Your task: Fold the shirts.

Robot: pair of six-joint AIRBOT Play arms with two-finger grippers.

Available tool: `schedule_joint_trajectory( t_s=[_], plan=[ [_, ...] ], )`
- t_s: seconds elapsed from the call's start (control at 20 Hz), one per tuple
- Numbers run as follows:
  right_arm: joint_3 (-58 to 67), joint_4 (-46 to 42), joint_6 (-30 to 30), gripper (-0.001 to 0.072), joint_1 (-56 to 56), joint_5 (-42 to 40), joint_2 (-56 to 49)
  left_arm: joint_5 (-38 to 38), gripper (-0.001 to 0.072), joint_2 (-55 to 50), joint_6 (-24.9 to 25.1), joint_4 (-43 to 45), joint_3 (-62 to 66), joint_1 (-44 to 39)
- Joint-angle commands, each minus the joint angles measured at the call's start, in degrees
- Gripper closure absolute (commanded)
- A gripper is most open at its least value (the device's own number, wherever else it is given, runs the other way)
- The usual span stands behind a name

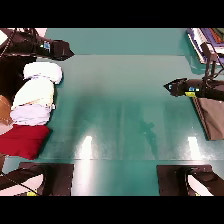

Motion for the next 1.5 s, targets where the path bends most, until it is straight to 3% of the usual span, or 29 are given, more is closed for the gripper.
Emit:
schedule_joint_trajectory(
  t_s=[0.0, 0.6, 0.75, 0.9, 0.95, 1.0, 1.15, 1.3, 1.45],
  plan=[
    [0.0, 0.0, 0.0, 0.0698, 0.1, -0.3, 0.0, 0.0, 0.0681, 0.0, 0.0, 0.0, 0.0, 0.0],
    [0.0, 0.0, 0.0, 0.0698, 0.1, -0.5, 0.0, 0.5, 0.0681, 0.0, 0.0, 0.0, 0.0, 0.0],
    [0.0, 0.0, 0.0, 0.0698, 0.1, -0.6, 0.0, 8.2, 0.0681, 0.0, 0.0, 0.5, 0.0, 0.0],
    [0.0, 0.1, 1.7, 0.0698, 0.1, -1.4, 0.0, 9.5, 0.0672, -0.1, 0.1, 7.4, 0.0, 0.0],
    [0.0, 0.1, 1.9, 0.0698, 0.1, -1.3, 0.0, 9.9, 0.0418, -0.2, 0.0, 12.0, 0.0, 0.0],
    [0.0, 0.1, 1.9, 0.0698, 0.1, -1.4, 0.0, 10.6, 0.0054, -0.6, -0.4, 18.0, 0.0, 0.0],
    [0.0, 0.1, 2.0, 0.0698, 0.1, -1.3, 0.0, 10.9, 0.0044, -4.7, -6.2, 35.0, -0.1, 2.4],
    [0.0, 0.4, 2.0, 0.0698, 0.1, -1.3, 0.0, 11.1, 0.0043, -12.0, -10.2, 35.9, -0.1, 9.6],
    [0.0, 0.5, 2.0, 0.0698, 0.1, -1.4, 0.0, 13.7, 0.0043, -20.0, -10.7, 34.9, -0.1, 15.0]
  ],
)
